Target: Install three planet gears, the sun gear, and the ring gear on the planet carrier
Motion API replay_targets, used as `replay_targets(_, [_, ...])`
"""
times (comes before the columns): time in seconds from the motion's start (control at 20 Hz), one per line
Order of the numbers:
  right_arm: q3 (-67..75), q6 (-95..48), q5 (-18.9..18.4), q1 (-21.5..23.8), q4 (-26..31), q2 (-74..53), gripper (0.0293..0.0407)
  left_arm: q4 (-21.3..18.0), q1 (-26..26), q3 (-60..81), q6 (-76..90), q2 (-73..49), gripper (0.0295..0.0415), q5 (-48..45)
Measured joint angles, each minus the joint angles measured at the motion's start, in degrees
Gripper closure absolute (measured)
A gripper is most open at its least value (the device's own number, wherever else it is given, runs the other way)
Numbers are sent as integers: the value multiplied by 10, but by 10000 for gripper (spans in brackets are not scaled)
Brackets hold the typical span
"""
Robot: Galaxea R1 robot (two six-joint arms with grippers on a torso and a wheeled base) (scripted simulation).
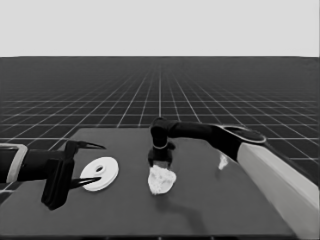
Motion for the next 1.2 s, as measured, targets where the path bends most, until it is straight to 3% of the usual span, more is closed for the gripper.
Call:
replay_targets(0.2, [1, -22, 0, 3, 3, 0, 315, 0, 0, 0, 0, 0, 326, 0])
replay_targets(0.25, [263, -259, 85, -69, -122, -158, 296, 0, 0, 0, 0, 0, 326, 0])
replay_targets(0.3, [469, -408, 134, -137, -198, -402, 305, 0, 0, 0, 0, 0, 326, 0])
replay_targets(0.4, [663, -547, 180, -193, -268, -640, 314, 0, 0, 0, 0, 0, 326, 0])
replay_targets(0.5, [731, -595, 196, -210, -293, -716, 315, 0, 0, 0, 0, 0, 326, 0])
replay_targets(0.7, [762, -618, 204, -217, -304, -750, 315, 0, 0, 0, 0, 0, 326, 0])
replay_targets(0.75, [764, -619, 205, -217, -305, -751, 315, 210, 109, -94, -278, 42, 308, 197])
replay_targets(0.8, [765, -620, 205, -218, -305, -753, 315, 145, 131, -220, -510, 138, 300, 371])
replay_targets(0.85, [766, -620, 205, -218, -305, -753, 315, 37, 136, -352, -598, 210, 310, 423])
replay_targets(0.9, [766, -621, 205, -218, -305, -753, 315, -35, 141, -459, -629, 256, 318, 439])
replay_targets(0.95, [766, -621, 205, -218, -306, -754, 315, -79, 145, -535, -637, 286, 323, 448])
replay_targets(1.05, [766, -621, 205, -218, -306, -754, 315, -119, 149, -623, -634, 320, 325, 459])
replay_targets(1.2, [766, -621, 205, -218, -306, -754, 315, -136, 151, -669, -628, 339, 326, 465])
